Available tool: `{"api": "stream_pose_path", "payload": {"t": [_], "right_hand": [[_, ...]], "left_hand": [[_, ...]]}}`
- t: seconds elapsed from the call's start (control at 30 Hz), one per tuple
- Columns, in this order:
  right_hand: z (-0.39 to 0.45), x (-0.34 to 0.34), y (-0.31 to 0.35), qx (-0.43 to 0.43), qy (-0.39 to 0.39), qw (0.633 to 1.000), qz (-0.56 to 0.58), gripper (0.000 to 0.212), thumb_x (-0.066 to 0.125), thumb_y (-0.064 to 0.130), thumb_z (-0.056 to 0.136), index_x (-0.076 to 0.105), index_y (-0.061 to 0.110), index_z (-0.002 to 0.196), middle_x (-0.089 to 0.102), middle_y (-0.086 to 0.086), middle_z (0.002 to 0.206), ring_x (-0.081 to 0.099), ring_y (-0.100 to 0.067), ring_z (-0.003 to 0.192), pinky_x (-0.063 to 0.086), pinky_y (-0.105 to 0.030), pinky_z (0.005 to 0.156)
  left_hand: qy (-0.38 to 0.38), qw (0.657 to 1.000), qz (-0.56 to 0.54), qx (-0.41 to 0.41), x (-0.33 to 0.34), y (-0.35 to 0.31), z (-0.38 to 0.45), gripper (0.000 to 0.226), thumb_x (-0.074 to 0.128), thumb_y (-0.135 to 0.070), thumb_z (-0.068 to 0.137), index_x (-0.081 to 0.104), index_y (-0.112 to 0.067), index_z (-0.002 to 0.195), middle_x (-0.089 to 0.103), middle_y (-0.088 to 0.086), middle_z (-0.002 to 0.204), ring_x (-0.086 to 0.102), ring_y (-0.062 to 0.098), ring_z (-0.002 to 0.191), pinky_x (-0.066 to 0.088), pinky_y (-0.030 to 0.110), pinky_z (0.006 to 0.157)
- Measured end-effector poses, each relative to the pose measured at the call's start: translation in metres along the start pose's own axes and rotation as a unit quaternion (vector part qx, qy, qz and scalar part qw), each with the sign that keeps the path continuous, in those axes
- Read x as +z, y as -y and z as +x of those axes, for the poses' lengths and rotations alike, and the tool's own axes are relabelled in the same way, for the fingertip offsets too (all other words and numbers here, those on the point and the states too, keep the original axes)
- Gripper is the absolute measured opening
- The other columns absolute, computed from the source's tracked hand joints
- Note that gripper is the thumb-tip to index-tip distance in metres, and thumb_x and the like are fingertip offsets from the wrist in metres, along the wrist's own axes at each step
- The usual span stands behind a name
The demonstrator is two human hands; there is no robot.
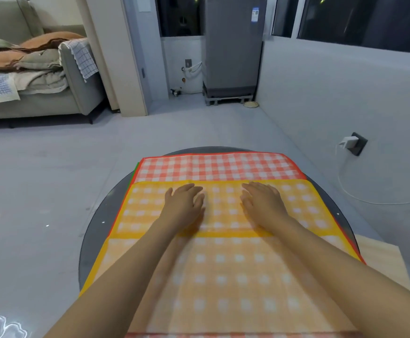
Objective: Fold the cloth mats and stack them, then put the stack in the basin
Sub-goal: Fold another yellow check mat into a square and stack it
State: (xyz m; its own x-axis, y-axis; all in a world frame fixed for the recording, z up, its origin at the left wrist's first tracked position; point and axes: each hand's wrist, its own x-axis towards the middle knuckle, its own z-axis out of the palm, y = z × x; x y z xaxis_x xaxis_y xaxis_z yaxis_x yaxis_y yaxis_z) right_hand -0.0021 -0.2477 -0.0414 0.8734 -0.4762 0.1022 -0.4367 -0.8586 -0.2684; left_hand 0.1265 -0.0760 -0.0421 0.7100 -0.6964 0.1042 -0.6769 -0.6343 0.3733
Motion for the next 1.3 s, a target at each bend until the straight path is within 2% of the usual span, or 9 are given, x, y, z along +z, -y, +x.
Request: {"api": "stream_pose_path", "payload": {"t": [0.17,0.33,0.53,0.63,0.77,0.9,1.03,1.17,1.3], "right_hand": [[0.041,0.008,-0.019,0.032,-0.025,0.999,-0.003,0.038,0.036,0.033,0.099,0.047,0.021,0.133,0.05,0.001,0.137,0.039,-0.022,0.129,0.021,-0.037,0.108],[0.066,0.017,-0.029,0.067,-0.036,0.997,0.0,0.026,0.045,0.037,0.095,0.053,0.023,0.116,0.05,0.001,0.124,0.038,-0.022,0.118,0.025,-0.035,0.1],[0.059,0.009,-0.028,0.041,-0.129,0.988,0.068,0.011,0.055,0.033,0.091,0.059,0.022,0.091,0.057,0.005,0.101,0.044,-0.02,0.103,0.023,-0.033,0.095],[0.049,-0.02,-0.023,0.017,-0.161,0.982,0.096,0.011,0.061,0.03,0.088,0.064,0.019,0.088,0.064,0.004,0.096,0.048,-0.021,0.101,0.02,-0.031,0.091],[0.021,-0.066,-0.013,-0.051,-0.186,0.978,0.078,0.01,0.065,0.029,0.085,0.067,0.019,0.084,0.069,0.006,0.089,0.052,-0.019,0.097,0.019,-0.027,0.086],[-0.025,-0.107,0.004,-0.08,-0.148,0.982,0.086,0.01,0.068,0.032,0.082,0.067,0.021,0.082,0.066,0.008,0.082,0.054,-0.017,0.089,0.029,-0.028,0.086],[-0.082,-0.128,0.017,-0.086,-0.092,0.99,0.068,0.011,0.068,0.034,0.082,0.065,0.024,0.081,0.059,0.012,0.077,0.054,-0.012,0.078,0.038,-0.027,0.066],[-0.133,-0.118,0.021,-0.105,-0.047,0.993,0.036,0.013,0.066,0.035,0.084,0.058,0.028,0.078,0.058,0.012,0.078,0.052,-0.011,0.077,0.032,-0.018,0.057],[-0.166,-0.092,0.014,-0.107,0.009,0.994,0.037,0.011,0.062,0.037,0.087,0.058,0.028,0.083,0.059,0.013,0.085,0.054,-0.009,0.085,0.044,-0.024,0.072]], "left_hand": [[-0.034,0.999,0.005,-0.013,0.018,0.01,0.053,0.039,0.037,-0.034,0.099,0.05,-0.021,0.134,0.049,0.002,0.138,0.038,0.021,0.131,0.022,0.043,0.108],[-0.103,0.995,0.007,-0.005,0.028,0.018,0.071,0.026,0.052,-0.037,0.093,0.065,-0.02,0.107,0.058,0.006,0.111,0.046,0.027,0.111,0.031,0.039,0.092],[-0.148,0.987,-0.053,0.012,0.009,0.012,0.067,0.015,0.06,-0.026,0.089,0.071,-0.015,0.091,0.062,0.003,0.1,0.052,0.023,0.102,0.025,0.035,0.089],[-0.14,0.988,-0.055,0.045,-0.023,0.003,0.059,0.016,0.063,-0.031,0.088,0.072,-0.017,0.087,0.07,-0.001,0.094,0.061,0.02,0.093,0.035,0.04,0.097],[-0.138,0.987,-0.039,0.074,-0.073,-0.014,0.027,0.016,0.068,-0.033,0.084,0.075,-0.018,0.085,0.072,-0.004,0.088,0.062,0.015,0.083,0.043,0.037,0.09],[-0.099,0.991,-0.038,0.084,-0.106,-0.025,-0.023,0.013,0.071,-0.033,0.081,0.075,-0.022,0.083,0.069,-0.005,0.082,0.057,0.01,0.072,0.039,0.026,0.067],[-0.065,0.993,-0.035,0.093,-0.121,-0.036,-0.081,0.007,0.072,-0.033,0.079,0.072,-0.026,0.078,0.06,-0.014,0.074,0.052,0.0,0.067,0.035,0.011,0.059],[-0.017,0.994,-0.066,0.09,-0.112,-0.037,-0.132,0.011,0.074,-0.033,0.077,0.066,-0.035,0.07,0.062,-0.016,0.076,0.056,0.002,0.072,0.044,0.024,0.065],[0.033,0.993,-0.082,0.079,-0.085,-0.031,-0.168,0.019,0.074,-0.034,0.077,0.061,-0.043,0.067,0.063,-0.014,0.076,0.057,0.005,0.072,0.046,0.024,0.066]]}}
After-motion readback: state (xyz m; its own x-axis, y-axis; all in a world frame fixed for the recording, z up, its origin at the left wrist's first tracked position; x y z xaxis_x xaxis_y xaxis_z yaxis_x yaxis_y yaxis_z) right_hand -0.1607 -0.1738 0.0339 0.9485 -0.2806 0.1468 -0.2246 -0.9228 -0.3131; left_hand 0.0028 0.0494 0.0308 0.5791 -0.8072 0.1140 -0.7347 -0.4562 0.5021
